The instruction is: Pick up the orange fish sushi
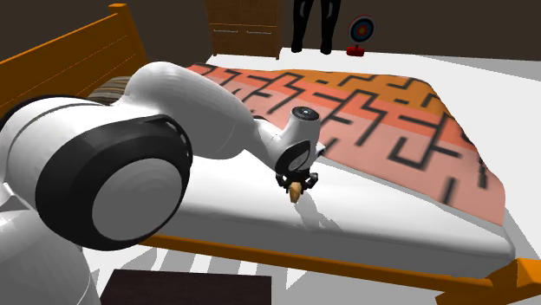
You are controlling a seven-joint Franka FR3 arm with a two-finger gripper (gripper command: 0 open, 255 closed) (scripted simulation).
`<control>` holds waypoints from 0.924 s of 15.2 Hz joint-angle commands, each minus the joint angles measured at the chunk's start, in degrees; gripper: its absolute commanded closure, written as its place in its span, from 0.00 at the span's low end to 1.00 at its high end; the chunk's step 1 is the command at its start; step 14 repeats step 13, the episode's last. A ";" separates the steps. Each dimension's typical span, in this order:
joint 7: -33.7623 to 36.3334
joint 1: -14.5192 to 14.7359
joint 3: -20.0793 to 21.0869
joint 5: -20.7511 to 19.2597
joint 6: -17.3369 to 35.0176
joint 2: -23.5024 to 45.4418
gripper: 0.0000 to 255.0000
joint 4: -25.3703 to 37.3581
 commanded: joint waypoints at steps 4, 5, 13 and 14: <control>1.36 0.82 -0.96 -1.83 -2.92 -2.78 1.00 0.33; 1.60 0.94 -1.13 -2.18 -3.53 -3.31 1.00 0.46; 3.03 1.61 -2.02 -4.24 -7.40 -6.40 1.00 1.55; 3.03 1.61 -2.02 -4.24 -7.40 -6.40 1.00 1.55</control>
